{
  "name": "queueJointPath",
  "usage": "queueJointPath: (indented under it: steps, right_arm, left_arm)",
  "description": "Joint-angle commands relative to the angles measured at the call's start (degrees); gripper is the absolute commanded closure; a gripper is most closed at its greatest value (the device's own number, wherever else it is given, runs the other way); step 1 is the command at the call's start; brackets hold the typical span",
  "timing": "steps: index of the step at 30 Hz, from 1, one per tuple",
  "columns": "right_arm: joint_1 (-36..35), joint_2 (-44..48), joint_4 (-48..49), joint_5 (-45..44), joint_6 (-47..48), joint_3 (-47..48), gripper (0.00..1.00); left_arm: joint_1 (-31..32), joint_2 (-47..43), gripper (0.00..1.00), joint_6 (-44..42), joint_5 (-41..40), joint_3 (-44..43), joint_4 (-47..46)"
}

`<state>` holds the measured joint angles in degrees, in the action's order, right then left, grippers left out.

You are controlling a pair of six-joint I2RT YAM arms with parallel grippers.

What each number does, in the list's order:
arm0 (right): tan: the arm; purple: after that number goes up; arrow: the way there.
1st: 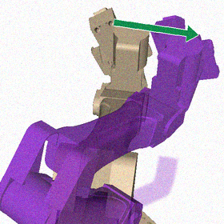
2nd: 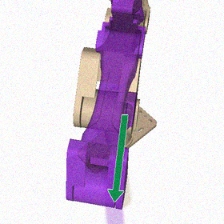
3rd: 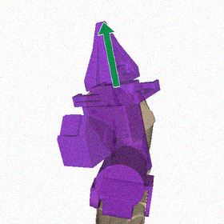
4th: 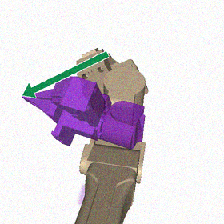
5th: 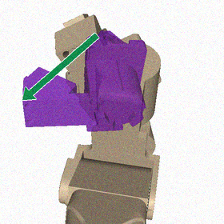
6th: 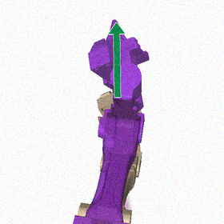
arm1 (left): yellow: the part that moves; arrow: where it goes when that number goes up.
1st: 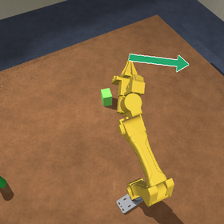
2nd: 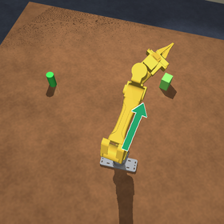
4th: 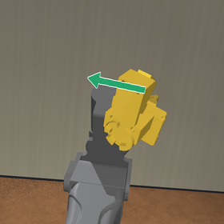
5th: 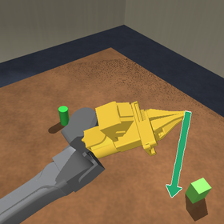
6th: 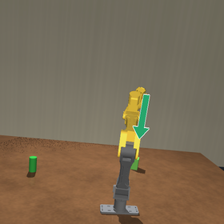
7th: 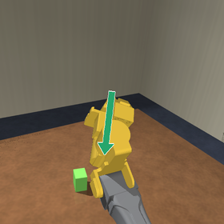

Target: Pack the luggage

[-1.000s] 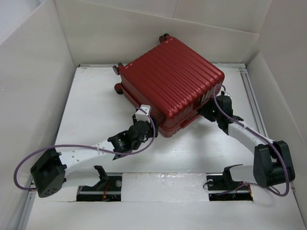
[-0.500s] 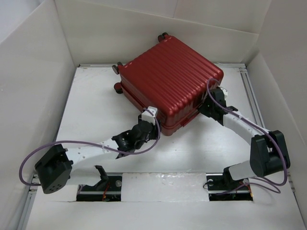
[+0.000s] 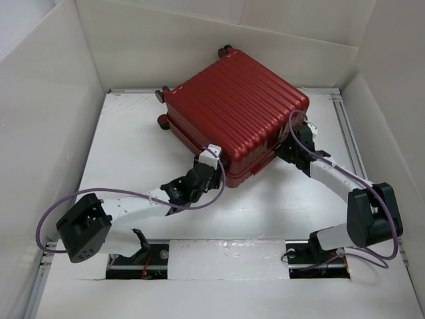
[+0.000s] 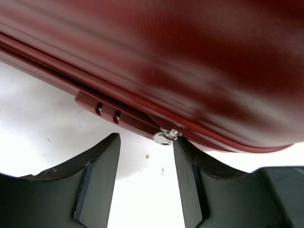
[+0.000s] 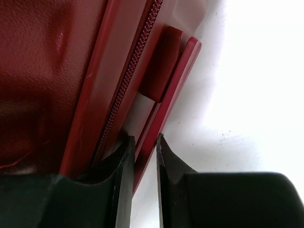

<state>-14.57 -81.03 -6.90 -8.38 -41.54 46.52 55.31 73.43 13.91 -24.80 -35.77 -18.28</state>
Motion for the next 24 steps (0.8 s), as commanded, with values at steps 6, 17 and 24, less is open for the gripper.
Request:
queueJointPath:
  steps: [6,17,24]
  right_arm:
    - [0.2,-1.6,3.1,4.2,4.9,-3.1,1.00]
    - [0.8,-1.1,3.6,4.7,5.4,-3.6,1.00]
    - [1.9,-0.5,4.2,5.8,5.9,-5.4,1.00]
  left_arm:
    - [-5.3,1.6,0.57,-5.2,3.5,-4.0,-11.3]
    - [-5.3,3.9,1.00,-7.0,8.5,-5.8,-14.4]
    - [-5.3,-0.7,1.00,-5.2,2.0,-4.3,-12.8]
